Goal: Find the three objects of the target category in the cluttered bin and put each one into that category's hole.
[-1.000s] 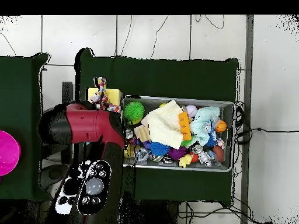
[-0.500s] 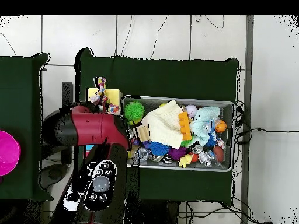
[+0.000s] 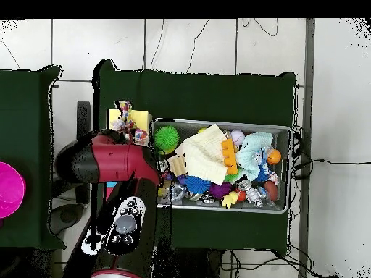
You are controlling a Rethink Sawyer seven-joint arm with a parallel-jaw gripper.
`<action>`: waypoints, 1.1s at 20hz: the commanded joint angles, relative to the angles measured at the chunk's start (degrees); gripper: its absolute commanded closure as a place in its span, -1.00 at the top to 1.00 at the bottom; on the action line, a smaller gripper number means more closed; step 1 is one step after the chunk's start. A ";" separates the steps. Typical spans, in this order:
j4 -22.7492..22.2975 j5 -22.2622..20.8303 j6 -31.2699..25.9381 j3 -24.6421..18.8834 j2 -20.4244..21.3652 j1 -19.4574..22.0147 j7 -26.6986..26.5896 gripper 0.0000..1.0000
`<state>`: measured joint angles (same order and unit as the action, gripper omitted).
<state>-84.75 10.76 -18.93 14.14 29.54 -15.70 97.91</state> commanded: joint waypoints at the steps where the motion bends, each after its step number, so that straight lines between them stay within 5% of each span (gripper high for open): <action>1: -6.85 -3.39 3.25 -3.06 -4.64 0.26 8.64 -1.00; 15: -7.44 -6.86 25.95 -8.68 -7.97 4.38 10.48 -1.00; 22: -5.00 -7.63 27.52 -8.96 -10.12 5.91 9.35 -1.00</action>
<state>-87.98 5.65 5.61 11.07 23.84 -13.07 97.91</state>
